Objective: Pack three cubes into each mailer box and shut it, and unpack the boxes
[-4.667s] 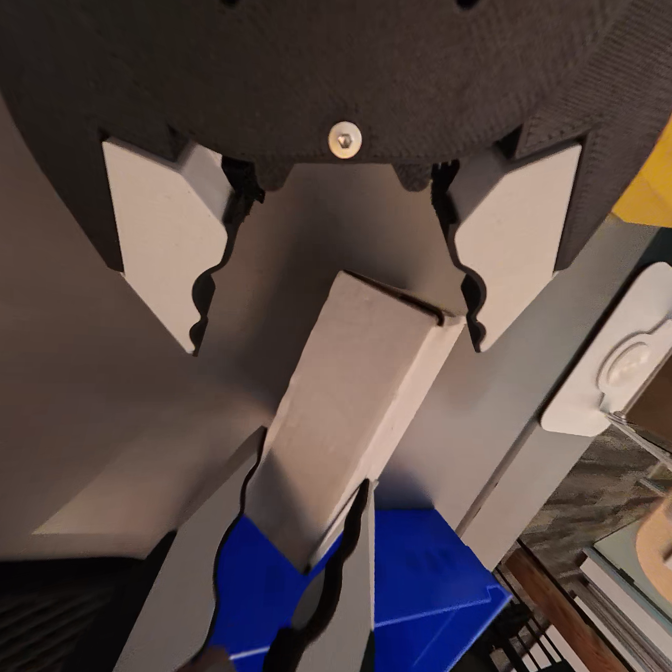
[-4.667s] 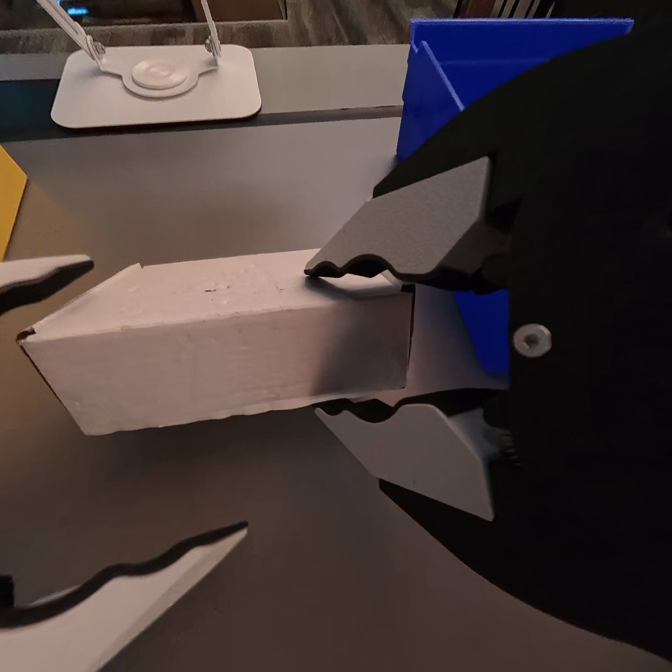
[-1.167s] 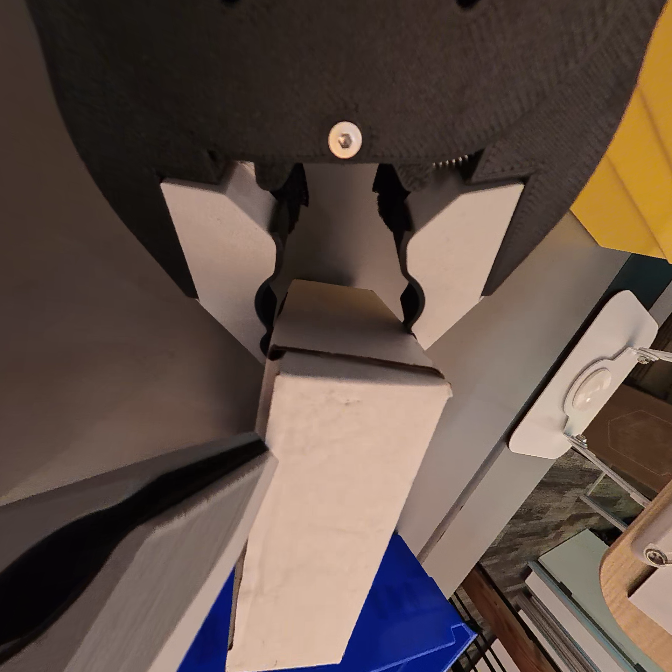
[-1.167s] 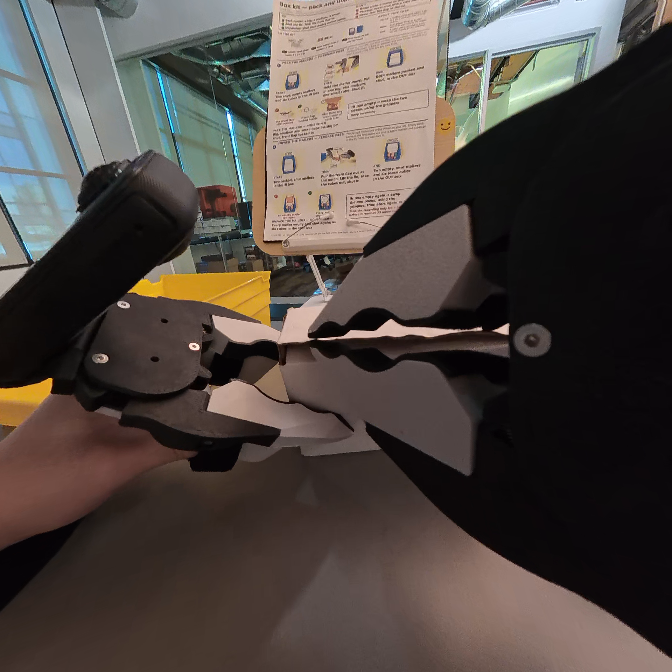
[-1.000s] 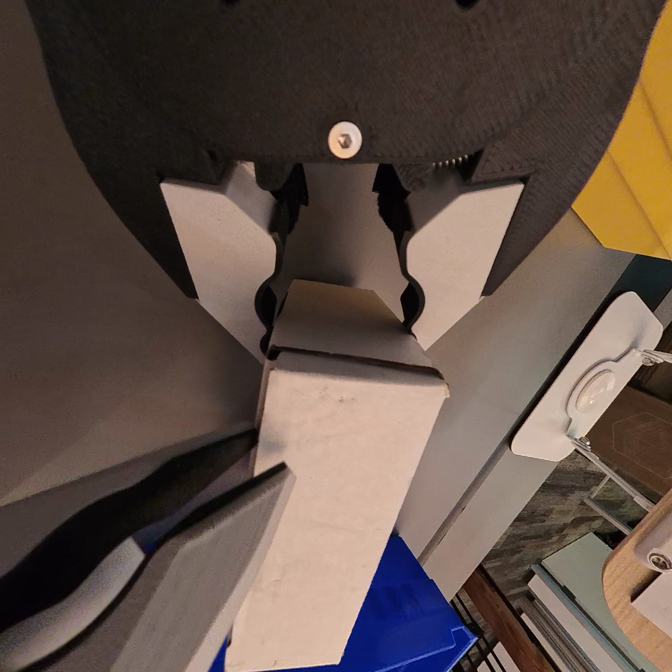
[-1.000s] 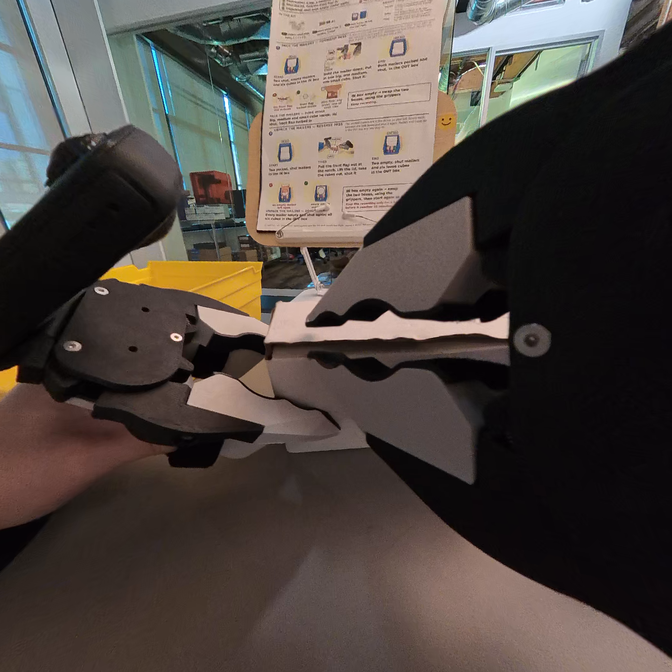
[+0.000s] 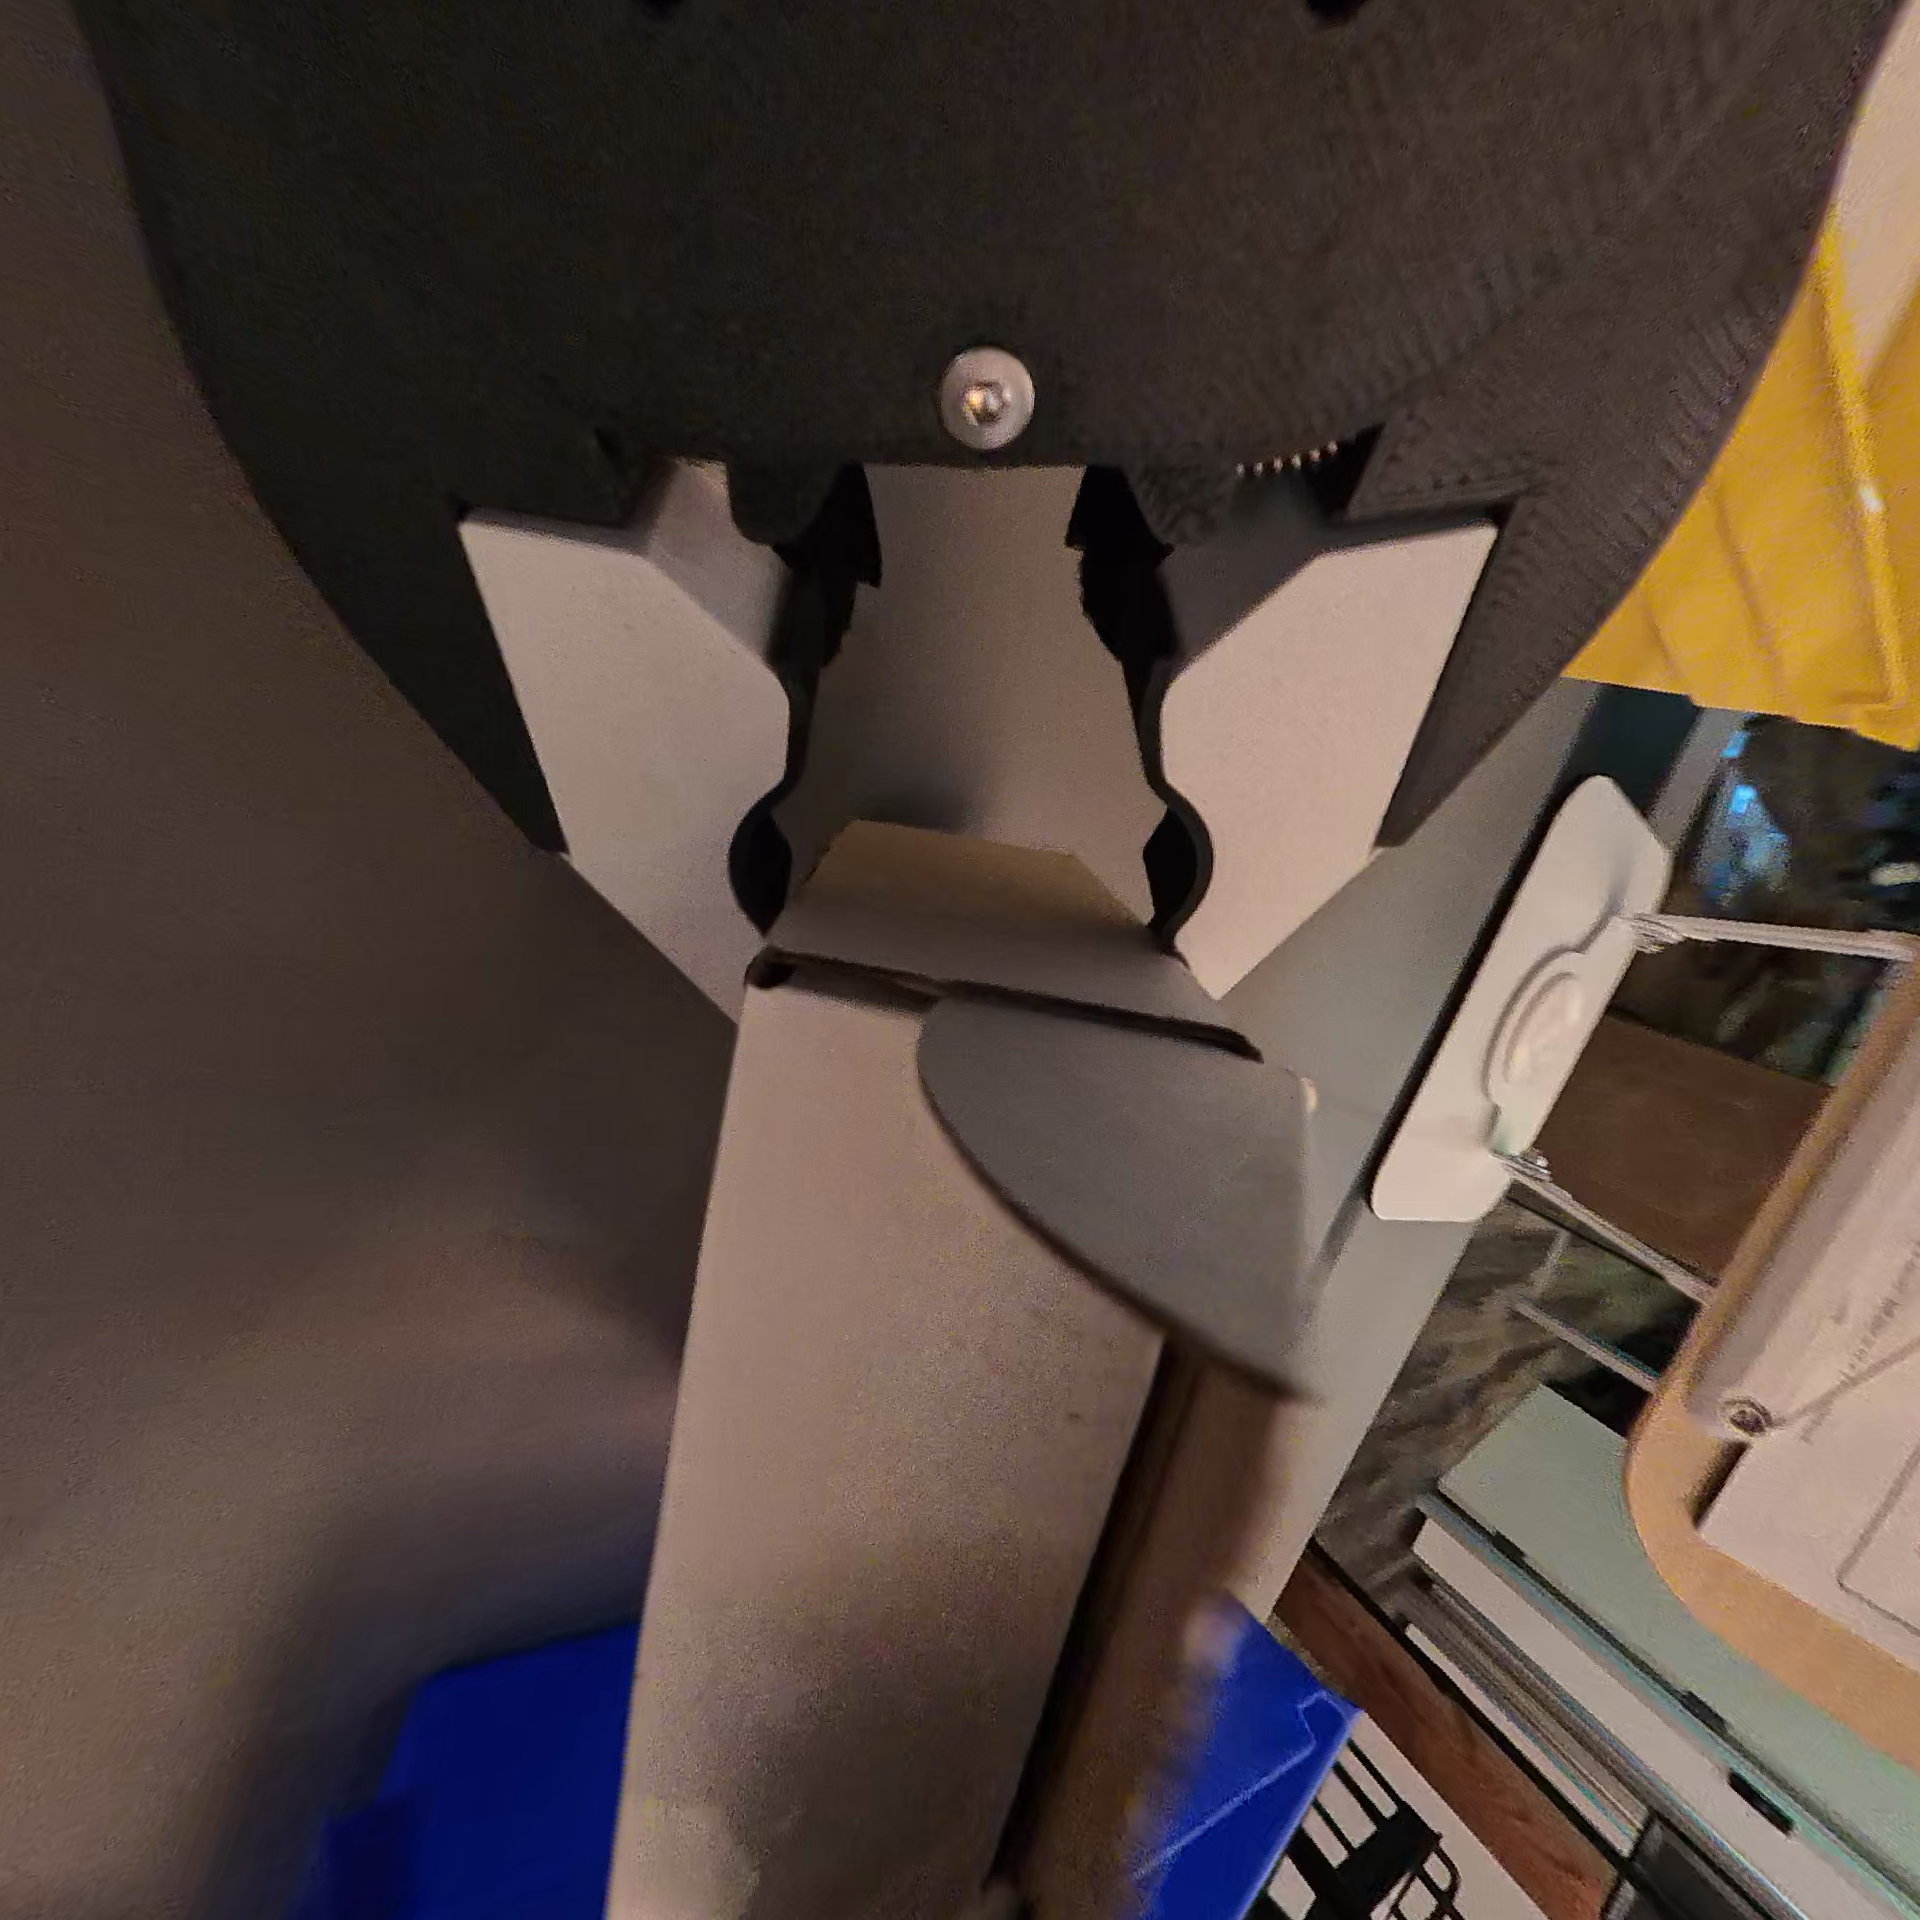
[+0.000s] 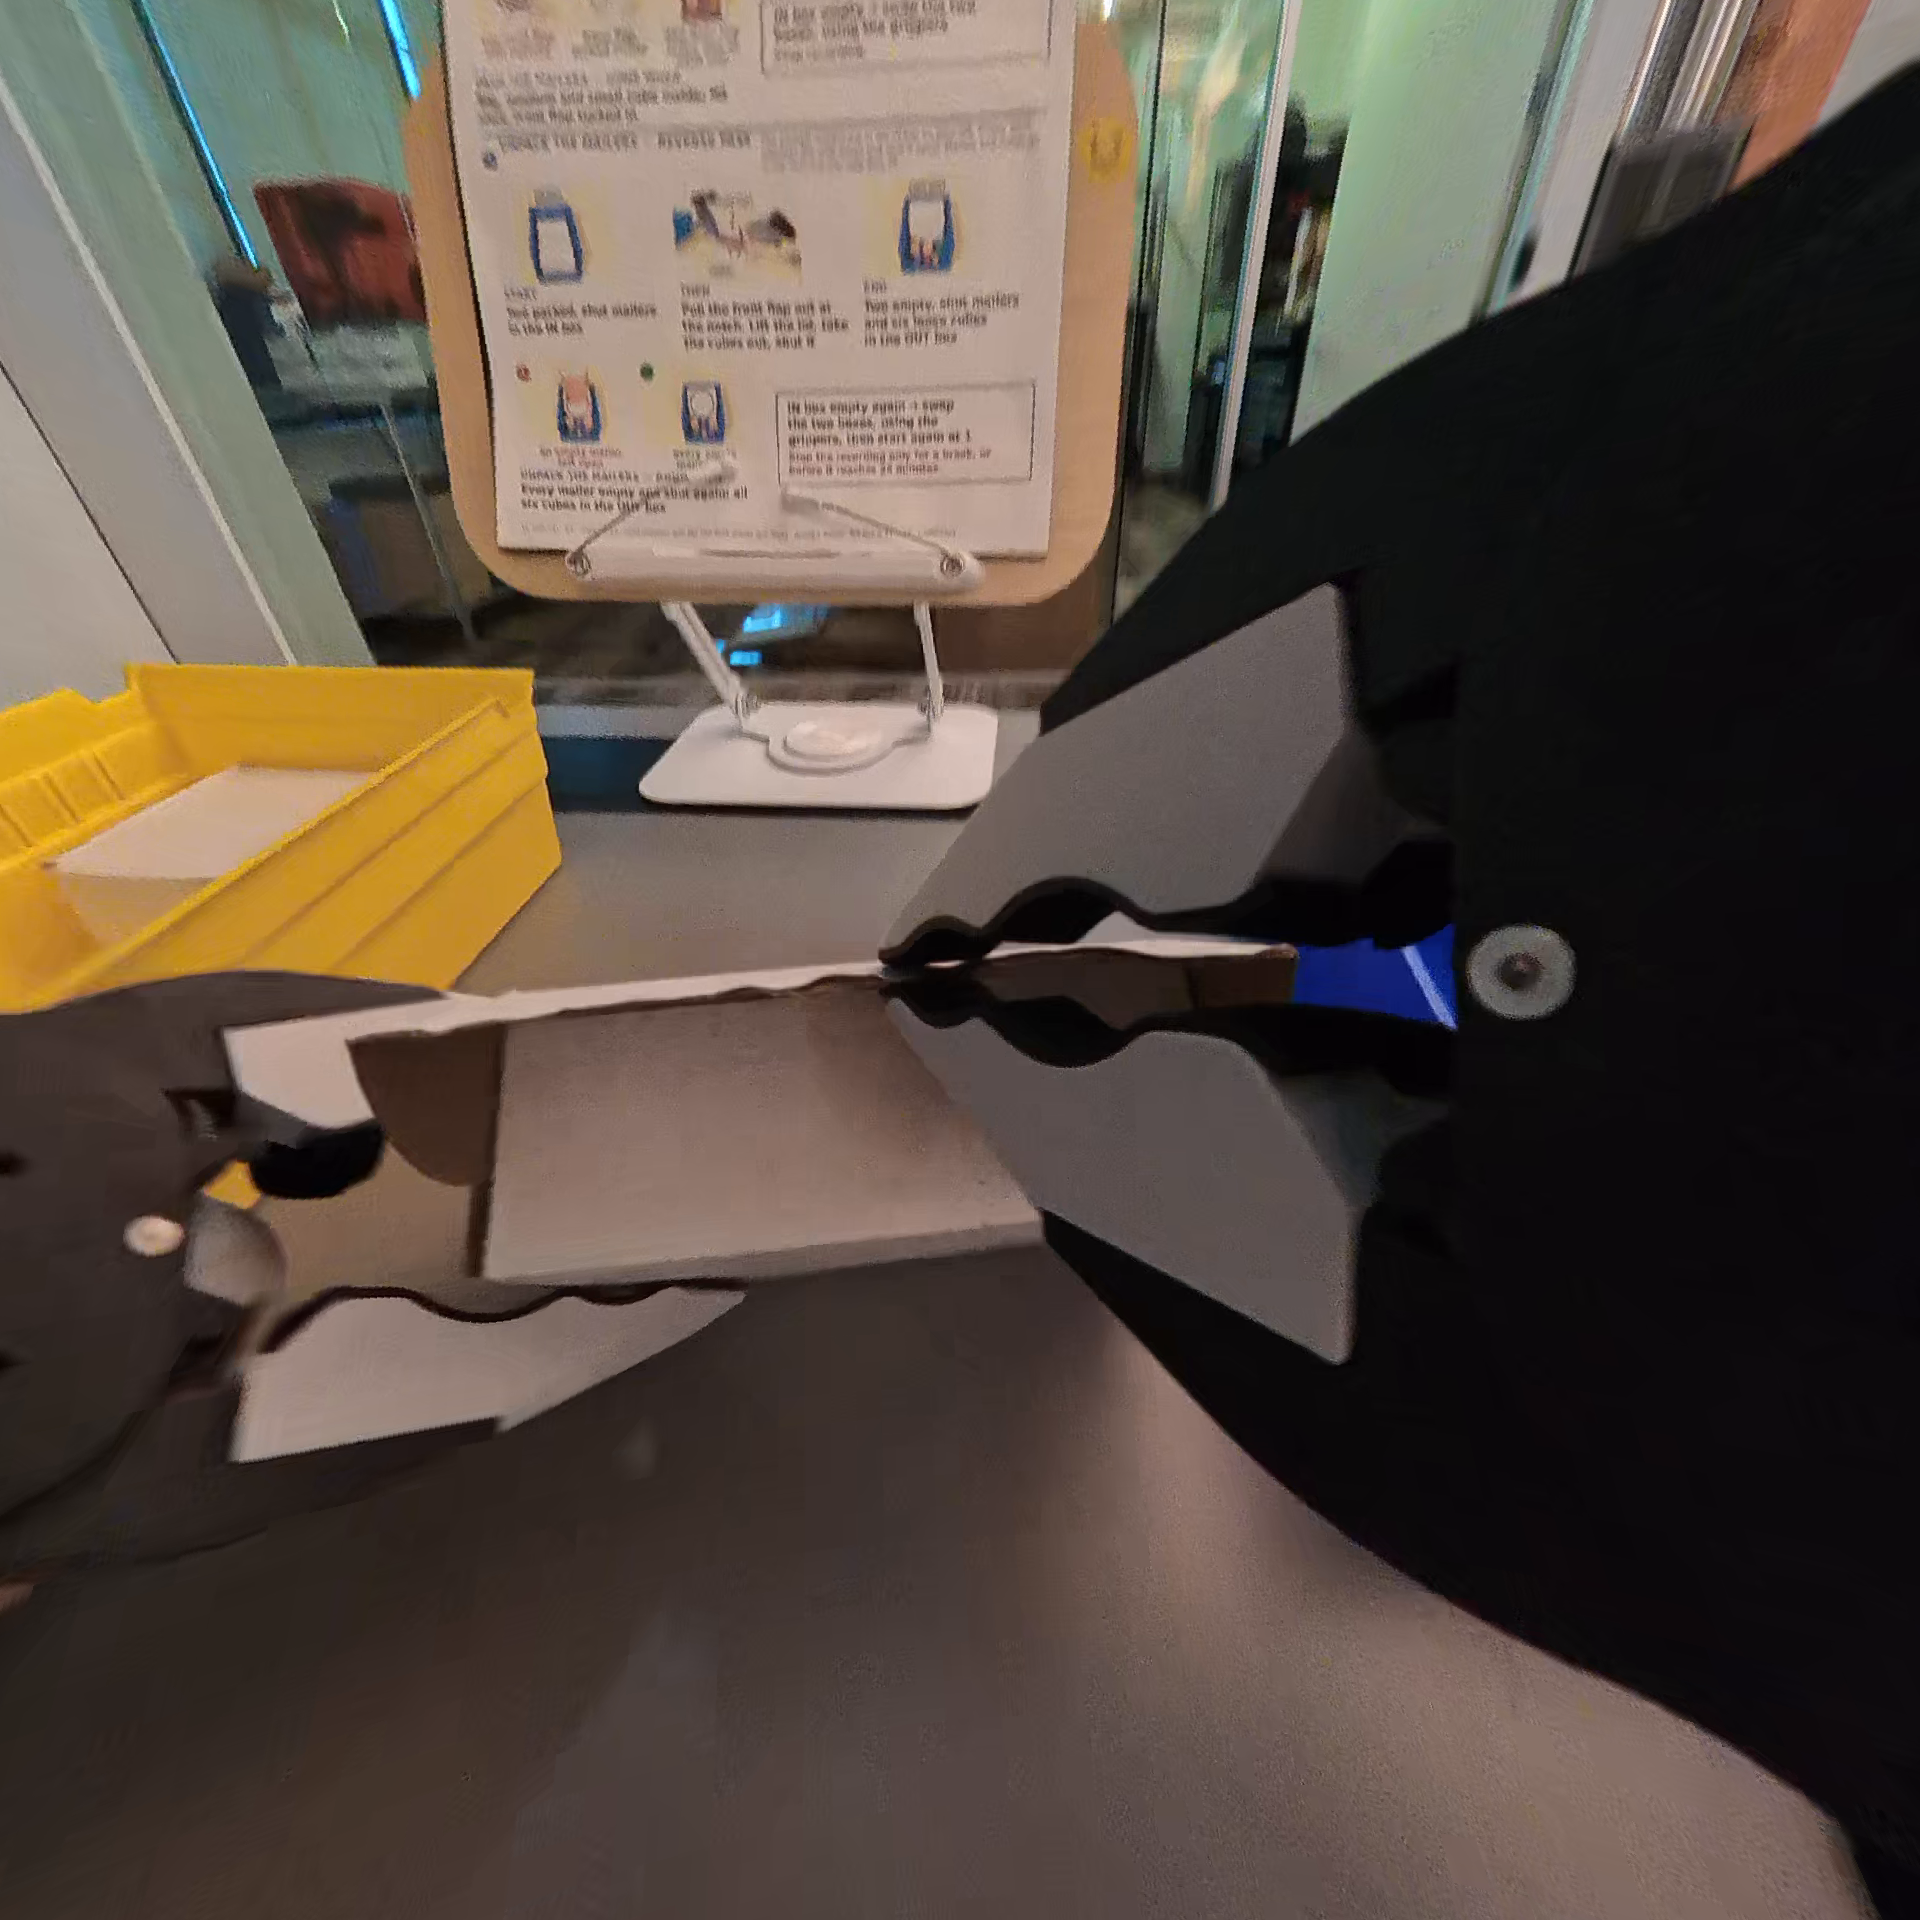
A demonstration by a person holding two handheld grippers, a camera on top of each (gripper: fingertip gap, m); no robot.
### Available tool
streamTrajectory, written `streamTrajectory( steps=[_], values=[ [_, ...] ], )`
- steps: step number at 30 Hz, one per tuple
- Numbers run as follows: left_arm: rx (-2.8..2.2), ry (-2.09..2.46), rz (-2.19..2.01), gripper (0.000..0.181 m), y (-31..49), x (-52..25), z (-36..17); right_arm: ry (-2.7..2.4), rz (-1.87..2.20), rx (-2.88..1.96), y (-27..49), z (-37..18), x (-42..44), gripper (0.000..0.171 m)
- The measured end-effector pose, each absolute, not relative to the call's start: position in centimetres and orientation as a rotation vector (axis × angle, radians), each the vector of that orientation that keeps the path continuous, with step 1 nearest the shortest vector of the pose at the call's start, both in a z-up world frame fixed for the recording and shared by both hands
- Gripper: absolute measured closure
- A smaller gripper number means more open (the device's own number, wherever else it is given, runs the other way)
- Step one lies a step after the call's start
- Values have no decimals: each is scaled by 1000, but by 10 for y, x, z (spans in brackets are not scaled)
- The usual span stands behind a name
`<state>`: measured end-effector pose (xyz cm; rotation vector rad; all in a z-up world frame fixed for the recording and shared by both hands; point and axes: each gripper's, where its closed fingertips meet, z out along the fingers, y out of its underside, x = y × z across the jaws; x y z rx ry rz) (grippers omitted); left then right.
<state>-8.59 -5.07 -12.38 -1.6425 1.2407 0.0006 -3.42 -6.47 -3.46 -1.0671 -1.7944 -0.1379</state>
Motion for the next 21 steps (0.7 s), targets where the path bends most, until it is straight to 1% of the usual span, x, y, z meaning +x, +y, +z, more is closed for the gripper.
streamTrajectory(
  steps=[5,10,12,13,15,16,18,19,21],
  values=[
    [-1545,1319,156,113,-51,-87,-125,-1798,151,-1265,-78,-31,-31,171],
    [-1536,1303,185,112,-50,-90,-126,-1815,150,-1330,-79,-31,-34,171],
    [-1549,1298,150,106,-54,-89,-126,-1817,194,-1393,-81,-31,-34,171],
    [-1565,1290,101,99,-58,-86,-126,-1807,214,-1420,-80,-31,-34,170],
    [-1588,1244,-29,90,-67,-81,-118,-1765,229,-1457,-76,-30,-35,170],
    [-1588,1209,-95,88,-72,-79,-111,-1746,225,-1467,-74,-30,-36,170],
    [-1576,1112,-209,89,-78,-78,-91,-1725,196,-1471,-70,-29,-36,170],
    [-1573,1047,-249,92,-79,-80,-79,-1713,182,-1476,-69,-29,-37,170],
    [-1569,913,-310,107,-79,-86,-59,-1692,155,-1484,-66,-29,-39,170]
  ],
)
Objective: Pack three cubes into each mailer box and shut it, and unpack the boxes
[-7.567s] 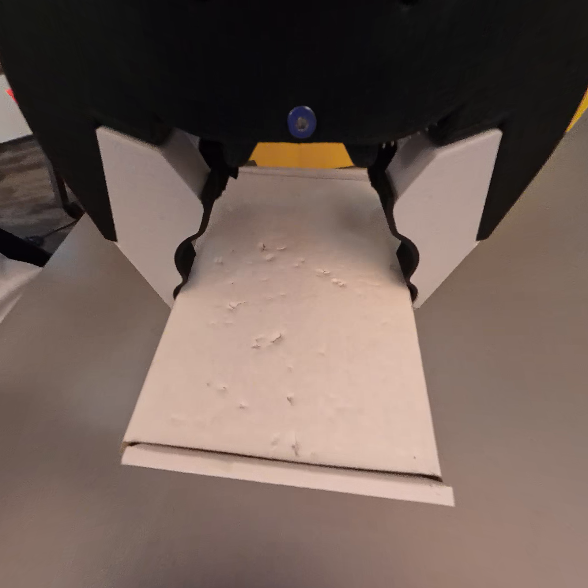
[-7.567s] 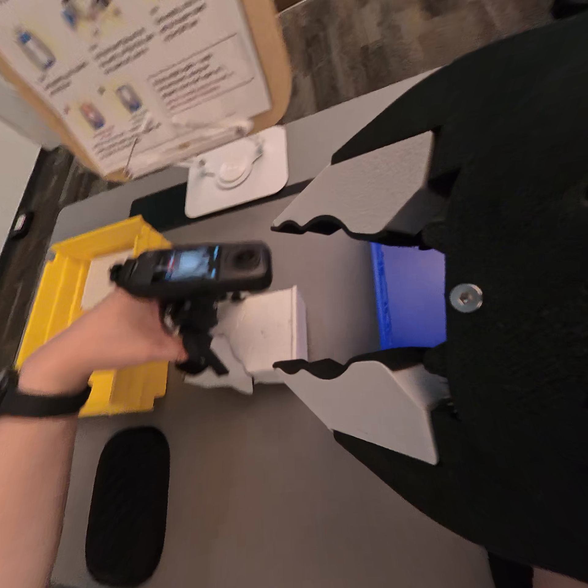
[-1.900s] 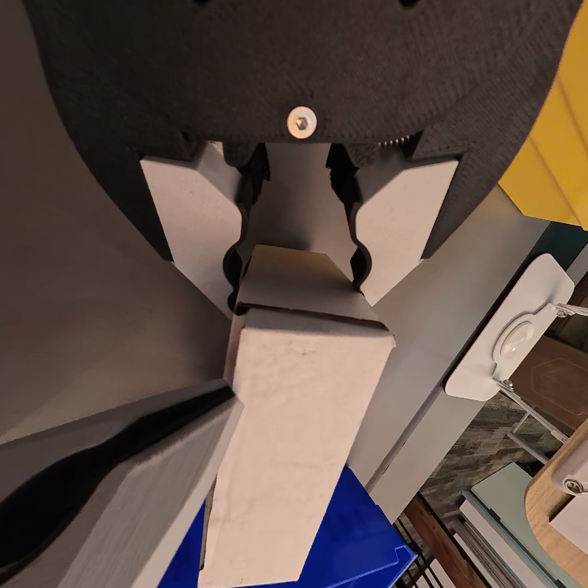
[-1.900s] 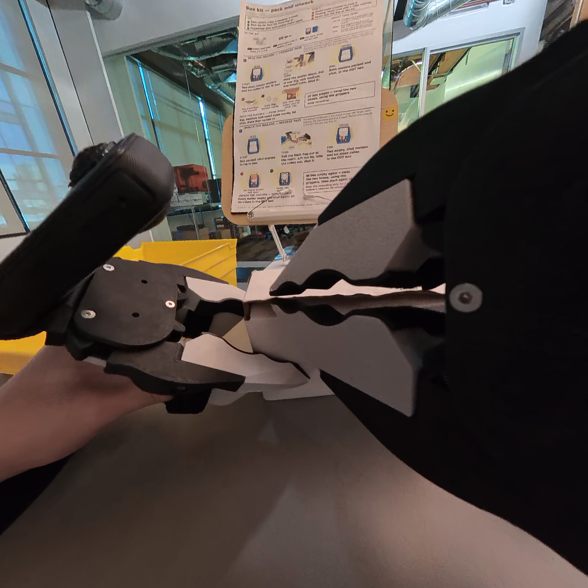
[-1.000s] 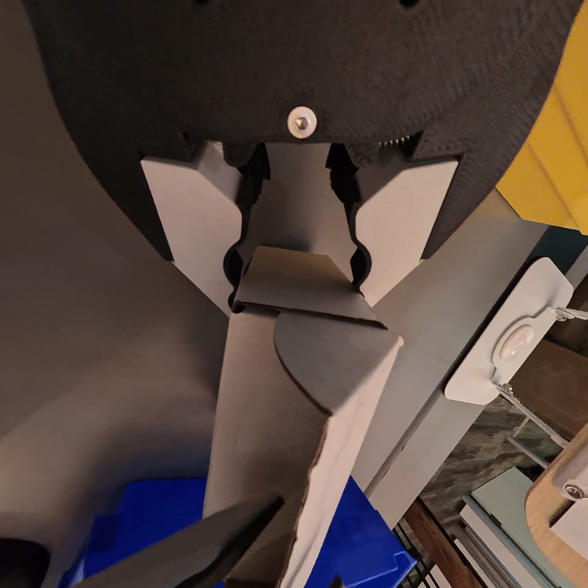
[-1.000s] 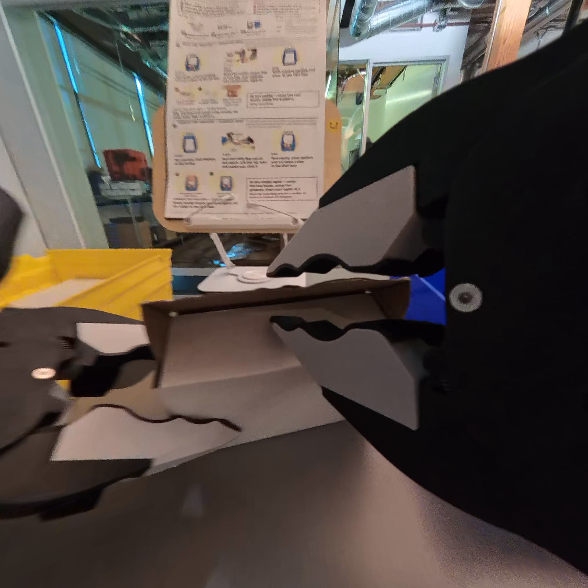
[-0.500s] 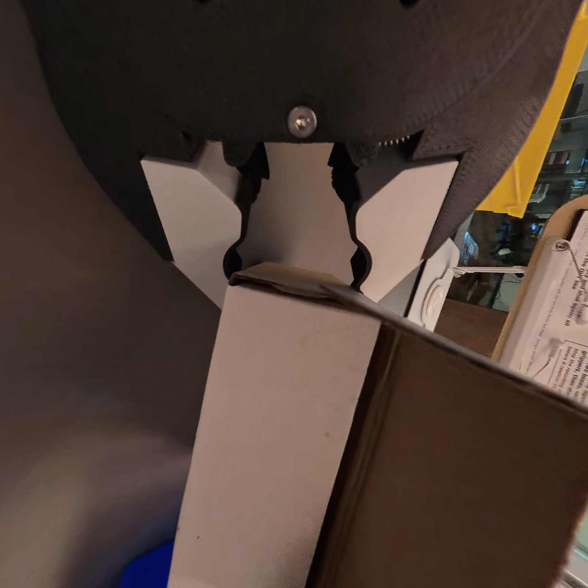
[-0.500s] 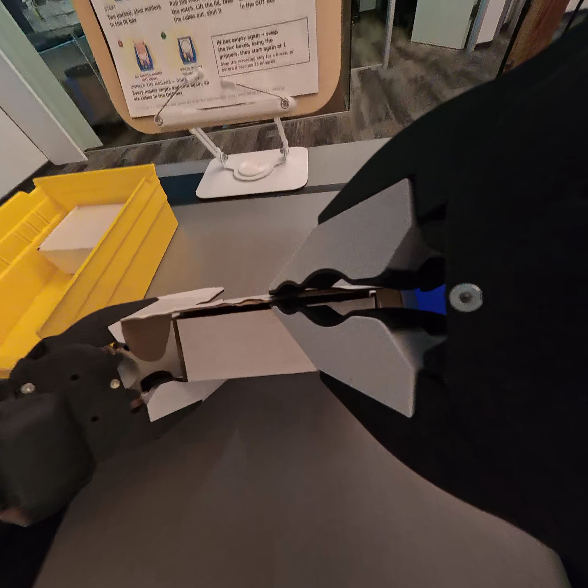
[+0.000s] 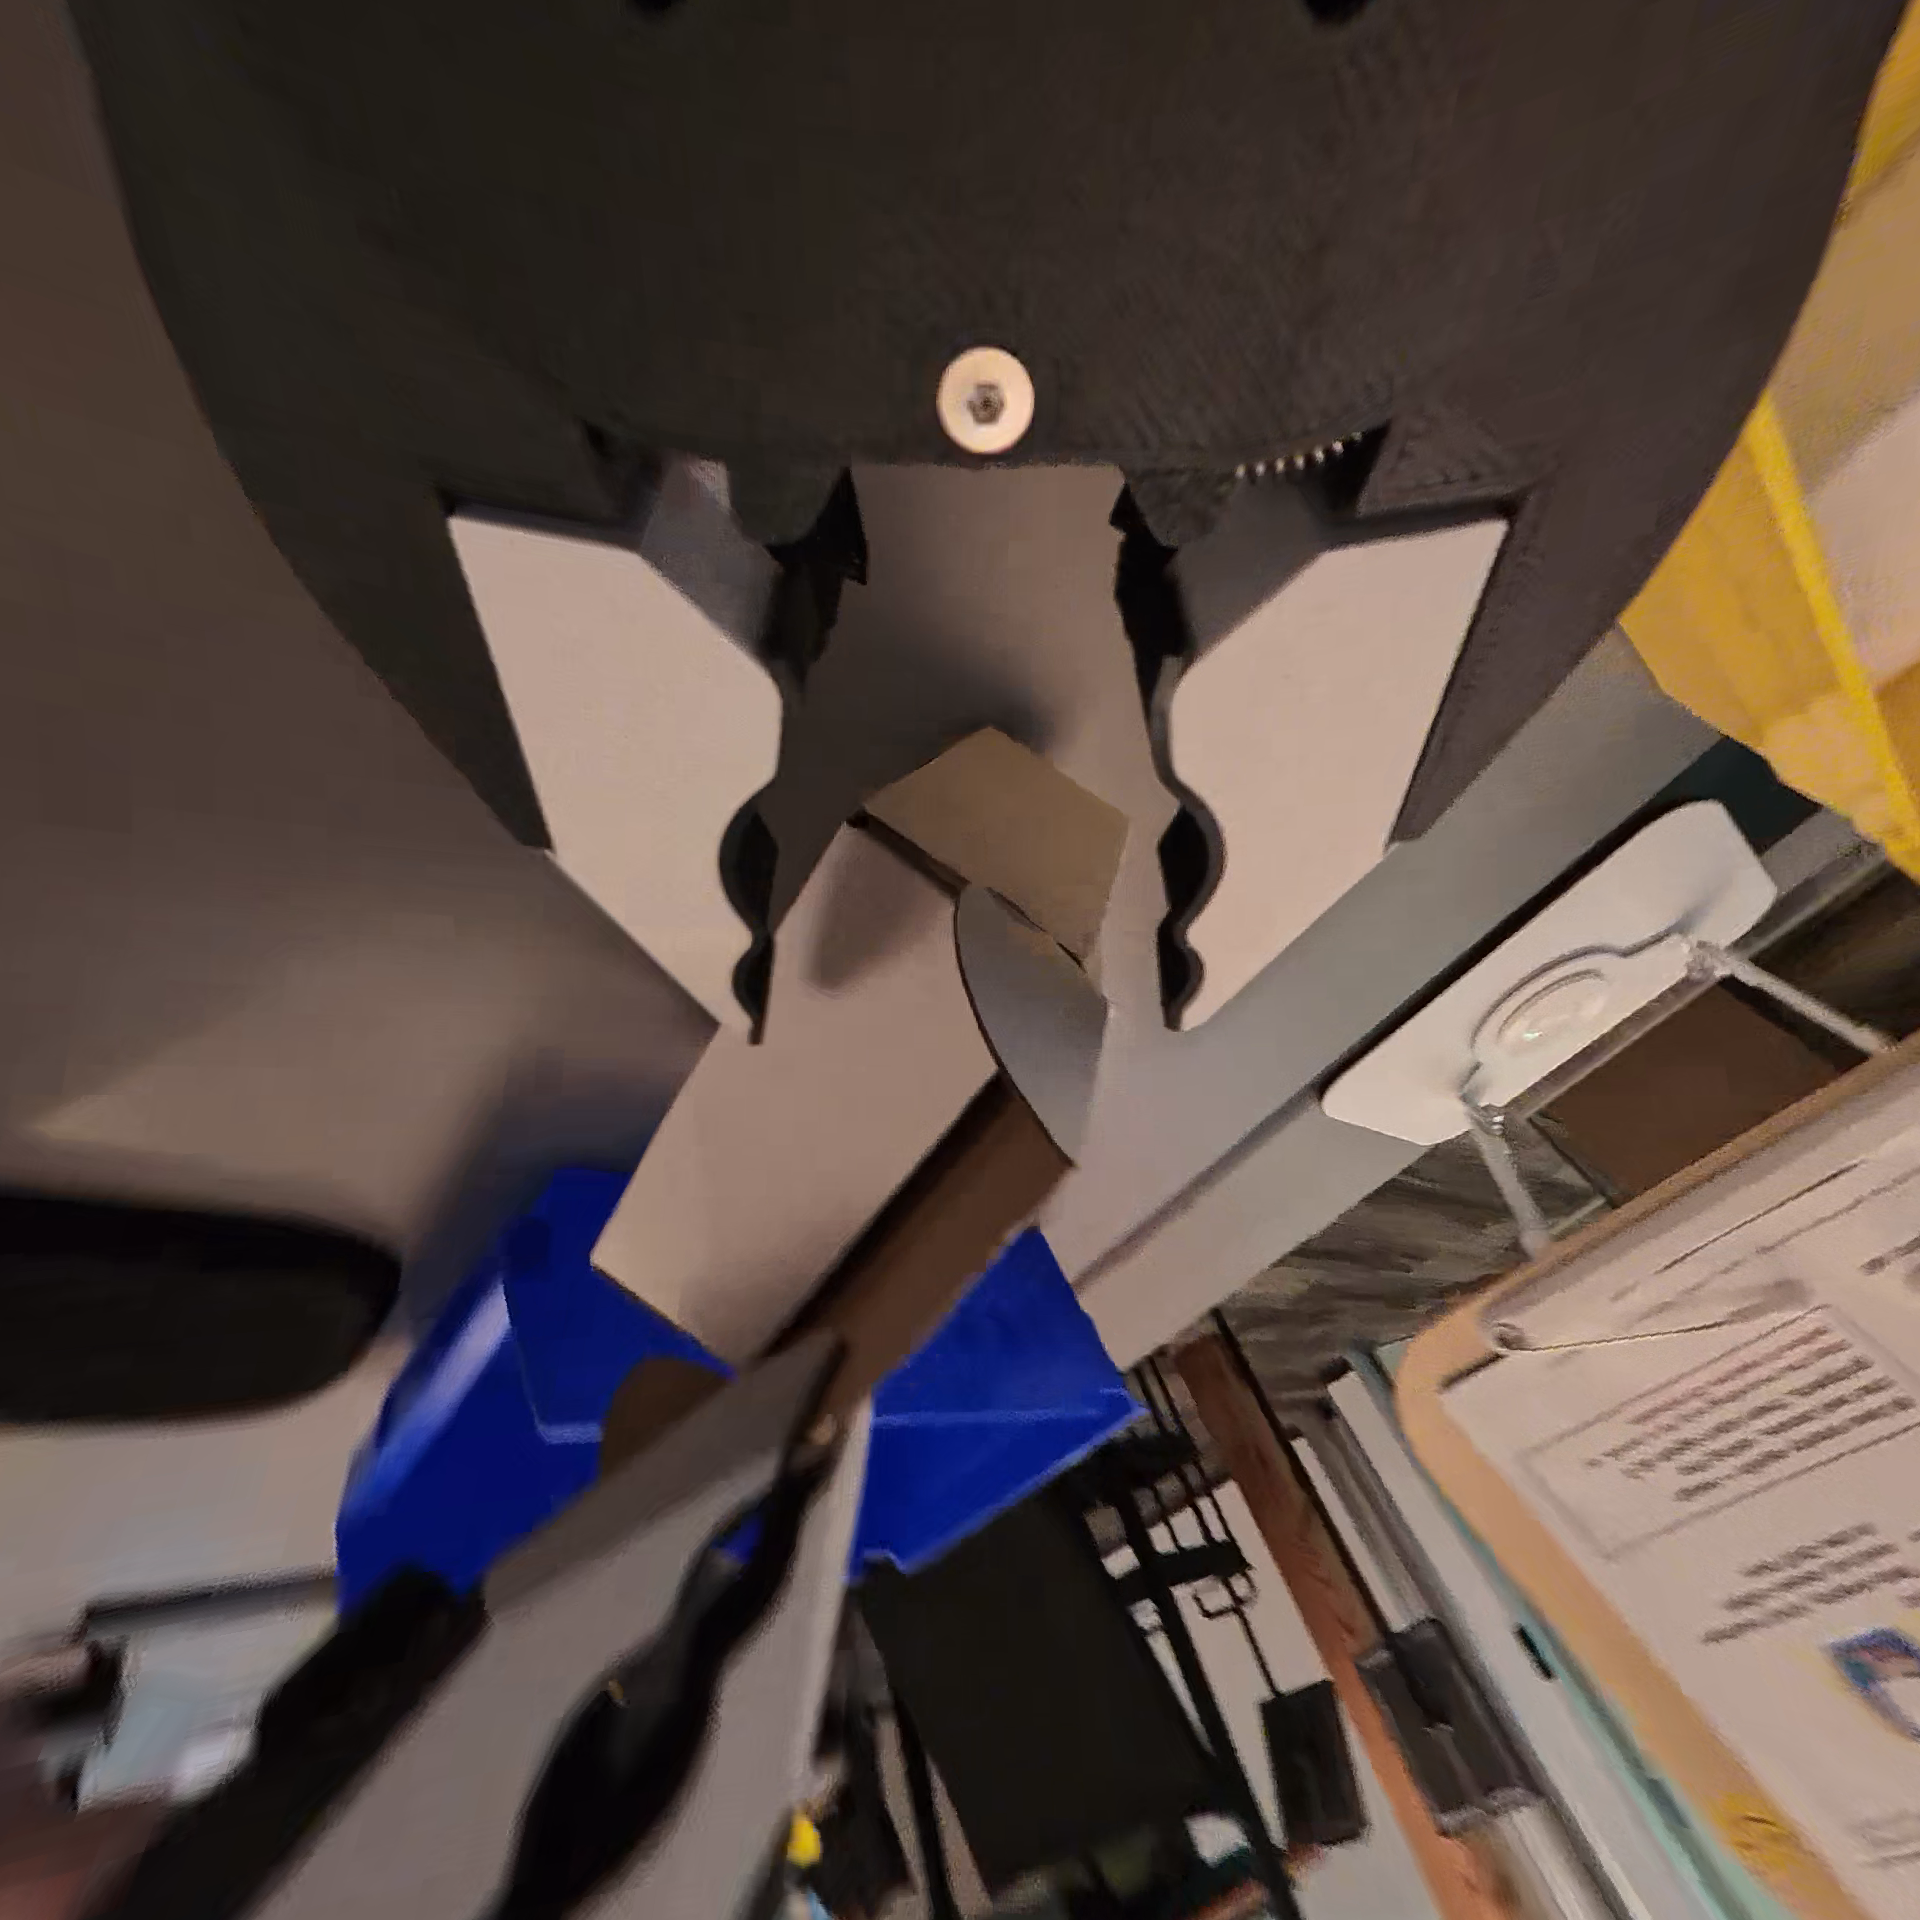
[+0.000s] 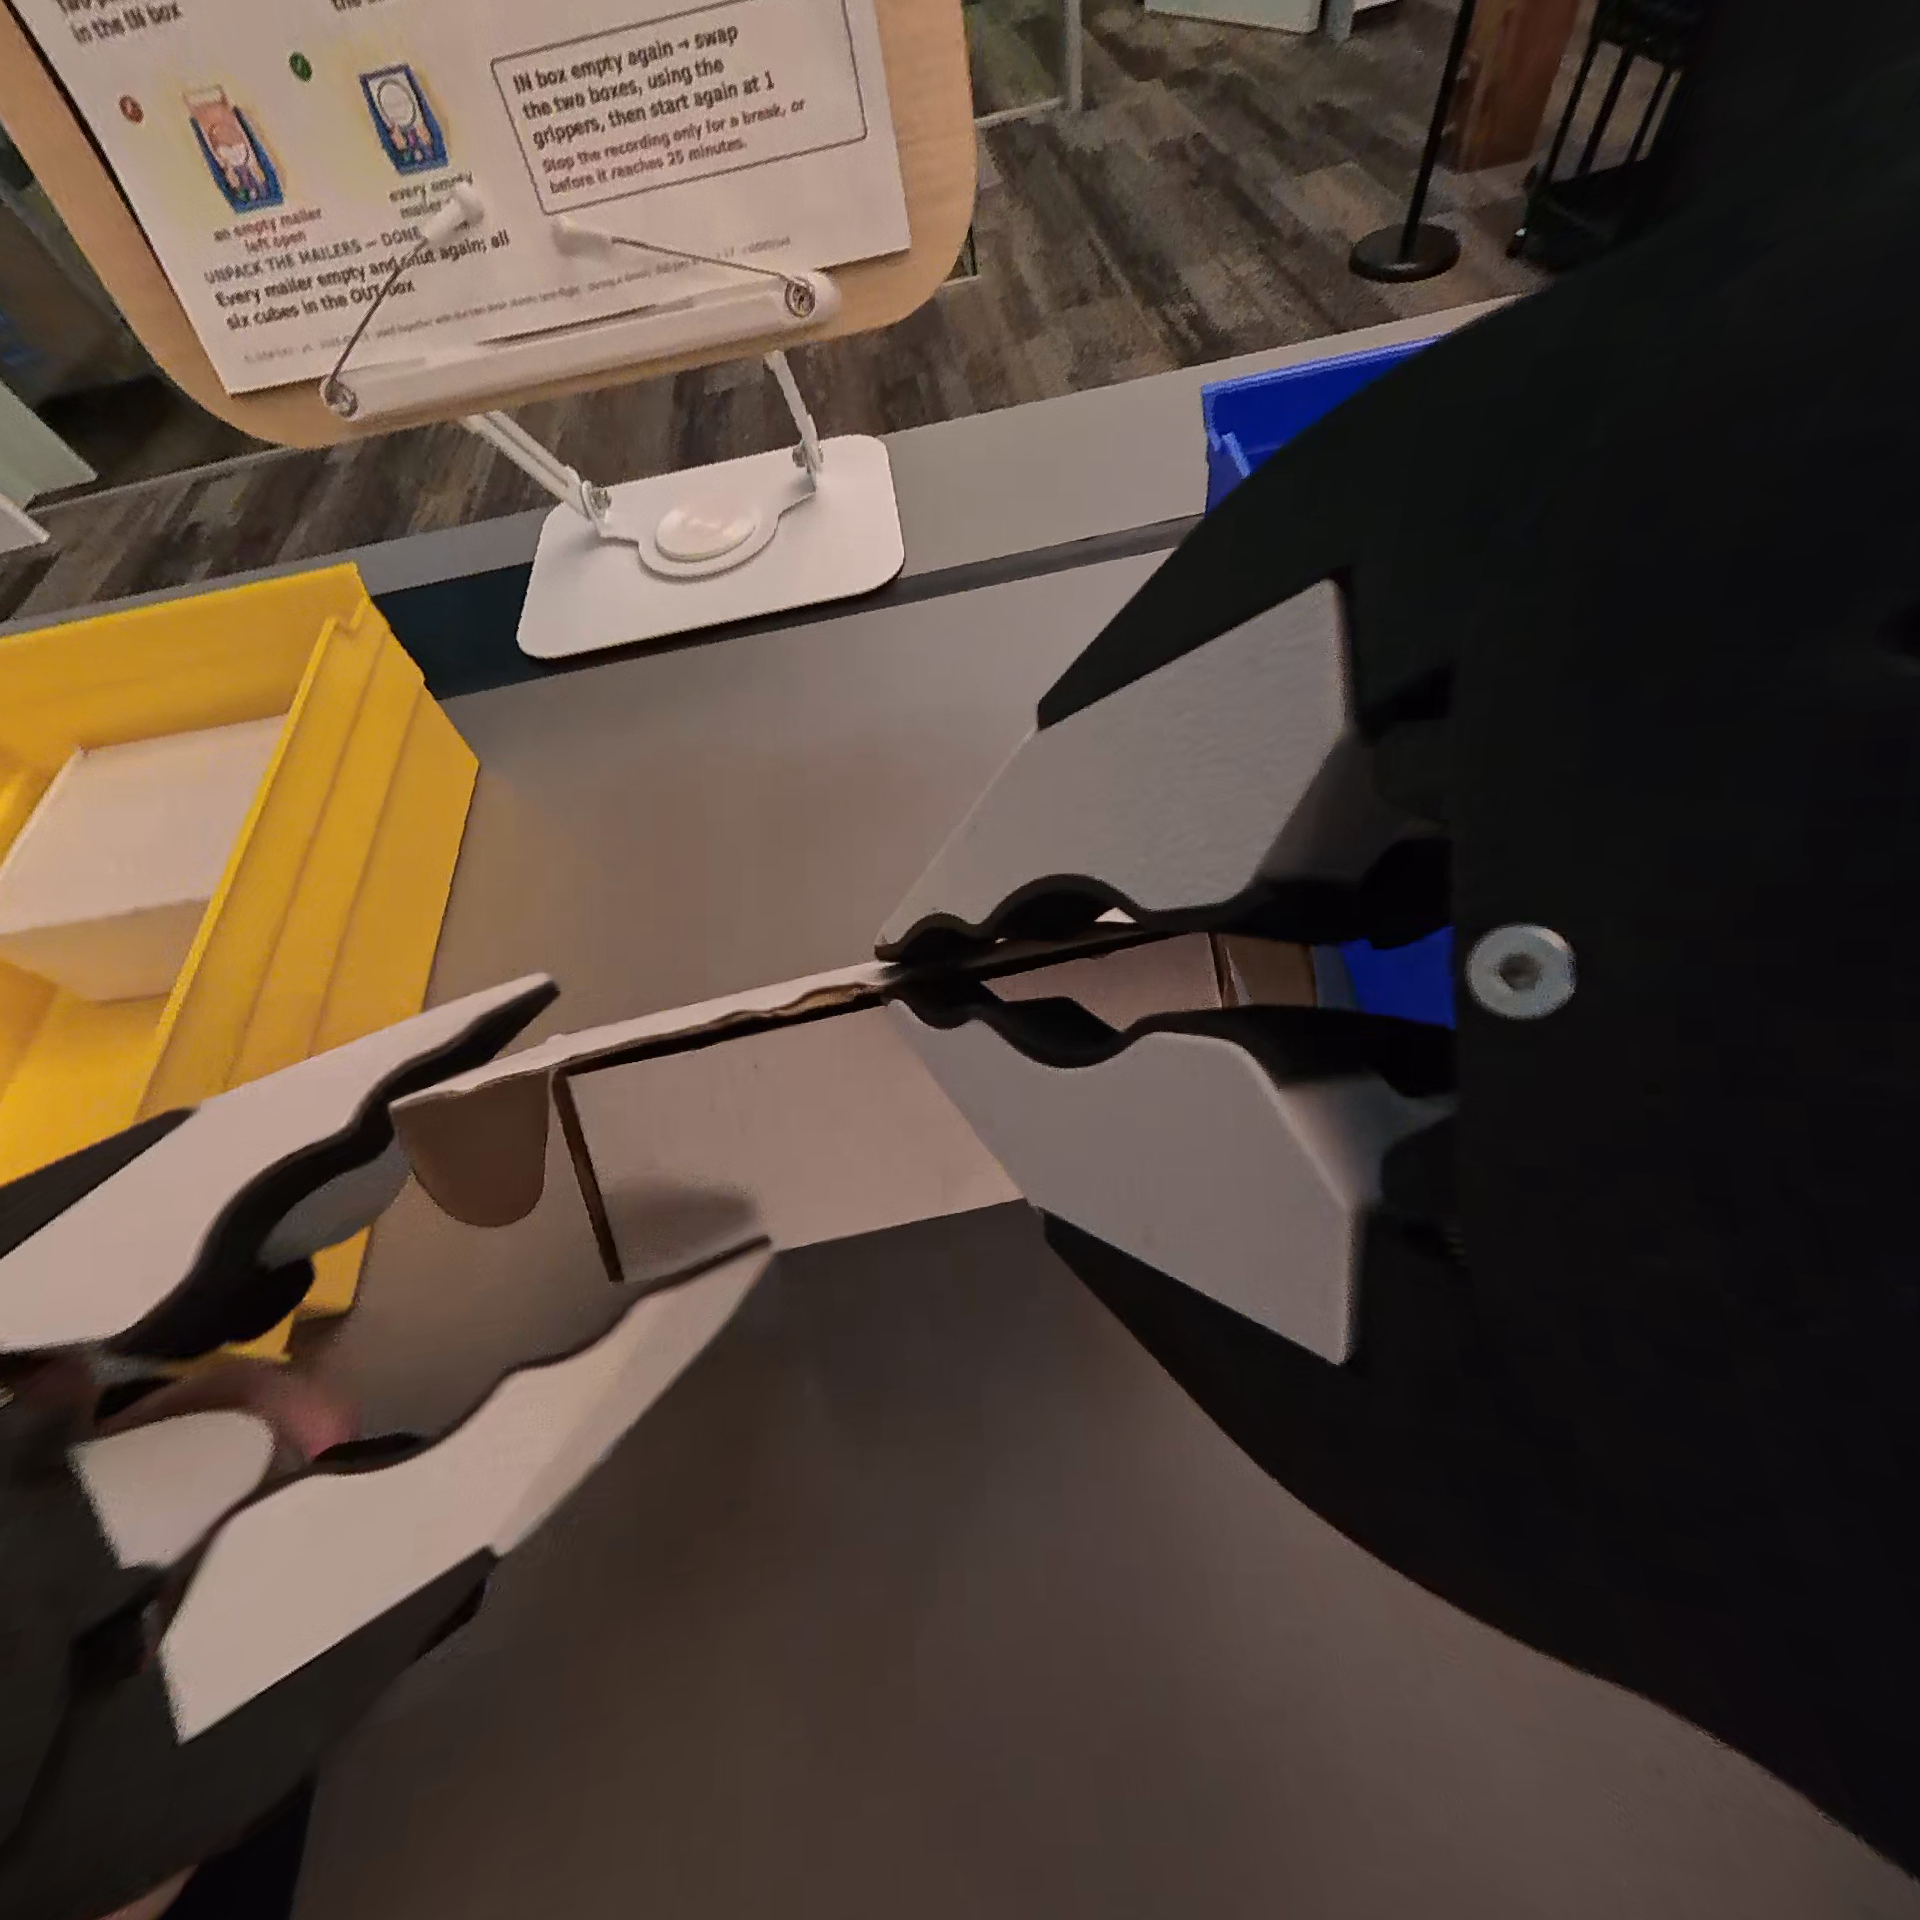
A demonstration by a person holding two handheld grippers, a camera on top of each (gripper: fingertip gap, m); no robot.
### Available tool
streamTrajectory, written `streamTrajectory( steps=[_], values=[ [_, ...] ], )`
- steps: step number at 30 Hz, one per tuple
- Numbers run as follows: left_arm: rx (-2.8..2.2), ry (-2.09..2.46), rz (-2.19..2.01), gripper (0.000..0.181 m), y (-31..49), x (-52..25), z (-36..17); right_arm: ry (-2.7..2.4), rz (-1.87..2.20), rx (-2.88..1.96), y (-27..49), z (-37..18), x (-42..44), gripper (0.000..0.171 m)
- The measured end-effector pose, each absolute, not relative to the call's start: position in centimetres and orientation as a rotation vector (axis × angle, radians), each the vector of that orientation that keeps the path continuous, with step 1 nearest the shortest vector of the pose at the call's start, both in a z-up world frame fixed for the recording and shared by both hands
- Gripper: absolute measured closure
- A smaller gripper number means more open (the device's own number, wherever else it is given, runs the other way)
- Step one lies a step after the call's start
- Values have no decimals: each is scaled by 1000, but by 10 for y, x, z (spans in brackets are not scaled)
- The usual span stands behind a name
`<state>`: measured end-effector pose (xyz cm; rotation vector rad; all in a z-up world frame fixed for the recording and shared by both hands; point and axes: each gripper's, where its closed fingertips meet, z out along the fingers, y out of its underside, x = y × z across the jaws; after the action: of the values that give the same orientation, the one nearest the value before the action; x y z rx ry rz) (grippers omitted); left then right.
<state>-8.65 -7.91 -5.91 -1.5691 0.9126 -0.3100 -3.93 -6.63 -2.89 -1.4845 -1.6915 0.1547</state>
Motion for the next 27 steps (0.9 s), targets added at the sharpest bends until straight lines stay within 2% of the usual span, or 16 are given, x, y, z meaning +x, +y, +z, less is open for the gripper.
streamTrajectory(
  steps=[3,5,6,11,14,18,22,23,27],
  values=[
    [-1588,782,-321,125,-79,-94,-47,-1670,127,-1490,-64,-29,-42,170],
    [-1602,749,-295,130,-78,-97,-47,-1665,125,-1496,-64,-29,-42,170],
    [-1609,752,-273,130,-77,-97,-49,-1659,141,-1509,-65,-29,-42,170],
    [-1694,711,-326,94,-69,-94,-65,-1669,216,-1529,-72,-29,-42,171],
    [-1739,634,-374,88,-61,-99,-70,-1680,202,-1518,-73,-29,-43,171],
    [-1815,566,-531,88,-59,-101,-81,-1688,213,-1514,-75,-30,-45,171],
    [-1956,562,-690,99,-61,-96,-109,-1653,244,-1514,-71,-27,-47,171],
    [-1997,576,-706,104,-63,-94,-118,-1650,263,-1517,-71,-26,-48,171],
    [-2055,657,-623,102,-64,-90,-136,-1636,313,-1512,-73,-23,-50,170]
  ],
)
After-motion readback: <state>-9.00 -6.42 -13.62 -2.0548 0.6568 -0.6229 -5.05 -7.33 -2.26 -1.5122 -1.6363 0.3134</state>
